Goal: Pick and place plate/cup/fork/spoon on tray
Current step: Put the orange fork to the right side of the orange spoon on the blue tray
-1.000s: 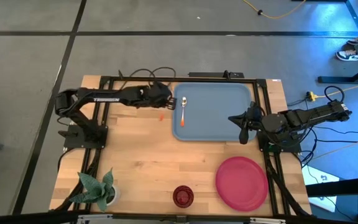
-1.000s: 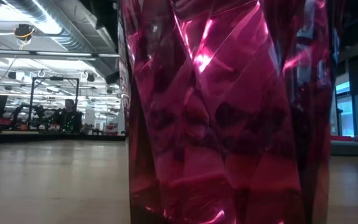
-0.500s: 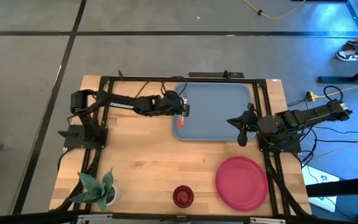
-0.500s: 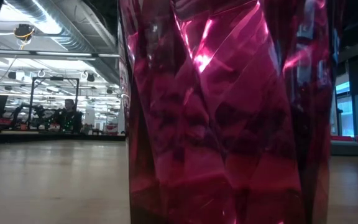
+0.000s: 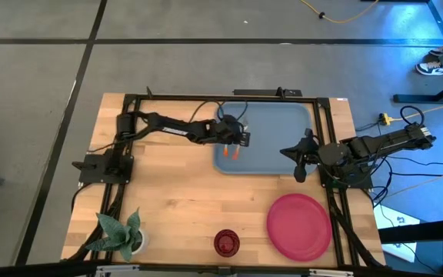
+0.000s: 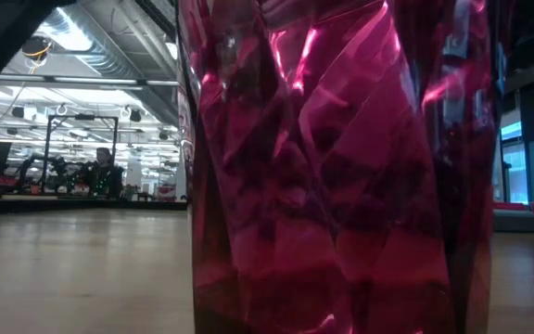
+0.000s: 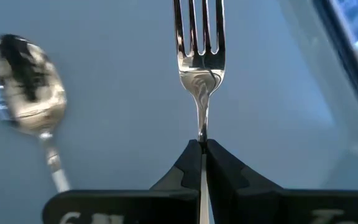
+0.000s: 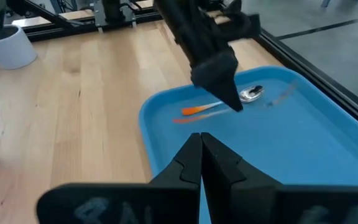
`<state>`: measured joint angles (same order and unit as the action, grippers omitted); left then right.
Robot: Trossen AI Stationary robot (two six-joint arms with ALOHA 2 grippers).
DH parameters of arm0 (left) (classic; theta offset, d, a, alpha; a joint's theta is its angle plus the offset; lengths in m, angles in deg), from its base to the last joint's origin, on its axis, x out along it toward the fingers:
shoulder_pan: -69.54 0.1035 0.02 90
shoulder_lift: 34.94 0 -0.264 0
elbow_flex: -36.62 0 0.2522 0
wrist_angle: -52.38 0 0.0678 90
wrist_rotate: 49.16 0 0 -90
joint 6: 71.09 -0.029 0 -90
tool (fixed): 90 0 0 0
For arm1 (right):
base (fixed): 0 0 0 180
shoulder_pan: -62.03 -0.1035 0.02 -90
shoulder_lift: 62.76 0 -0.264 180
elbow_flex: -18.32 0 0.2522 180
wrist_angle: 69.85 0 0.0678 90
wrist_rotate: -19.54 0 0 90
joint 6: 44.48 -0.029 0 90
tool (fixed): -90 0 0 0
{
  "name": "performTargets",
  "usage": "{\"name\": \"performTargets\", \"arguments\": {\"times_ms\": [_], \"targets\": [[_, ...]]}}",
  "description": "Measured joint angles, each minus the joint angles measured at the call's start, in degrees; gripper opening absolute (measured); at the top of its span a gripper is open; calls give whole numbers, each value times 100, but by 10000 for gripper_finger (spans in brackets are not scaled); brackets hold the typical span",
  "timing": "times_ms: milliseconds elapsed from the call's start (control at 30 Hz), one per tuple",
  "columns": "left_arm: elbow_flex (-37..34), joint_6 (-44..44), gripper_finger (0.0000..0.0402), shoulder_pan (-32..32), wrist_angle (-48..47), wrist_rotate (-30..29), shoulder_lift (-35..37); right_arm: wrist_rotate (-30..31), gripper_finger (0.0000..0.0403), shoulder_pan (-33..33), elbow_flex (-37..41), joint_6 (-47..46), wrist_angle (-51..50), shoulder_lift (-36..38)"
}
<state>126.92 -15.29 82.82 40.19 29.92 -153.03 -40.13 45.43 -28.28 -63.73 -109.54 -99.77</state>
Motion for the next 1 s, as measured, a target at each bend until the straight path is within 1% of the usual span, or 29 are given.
{"name": "performTargets", "arguments": {"times_ms": [133, 233, 300, 500, 1000], "targets": [[484, -80, 0, 0, -698, -128, -300, 1, 7, 0, 0, 0, 0, 0], [700, -44, 0, 11, -1378, -377, -342, 0, 7, 0, -2, -2, 0, 0], [764, 90, 0, 11, -1658, -595, -345, 1, 7, 0, -2, 0, 0, 0], [793, 236, 2, 27, -1674, -649, -346, 0, 7, 0, -2, 0, 0, 0], [793, 216, 5, 140, -1846, -743, -346, -57, 7, 0, -9, -47, -2, 2]]}}
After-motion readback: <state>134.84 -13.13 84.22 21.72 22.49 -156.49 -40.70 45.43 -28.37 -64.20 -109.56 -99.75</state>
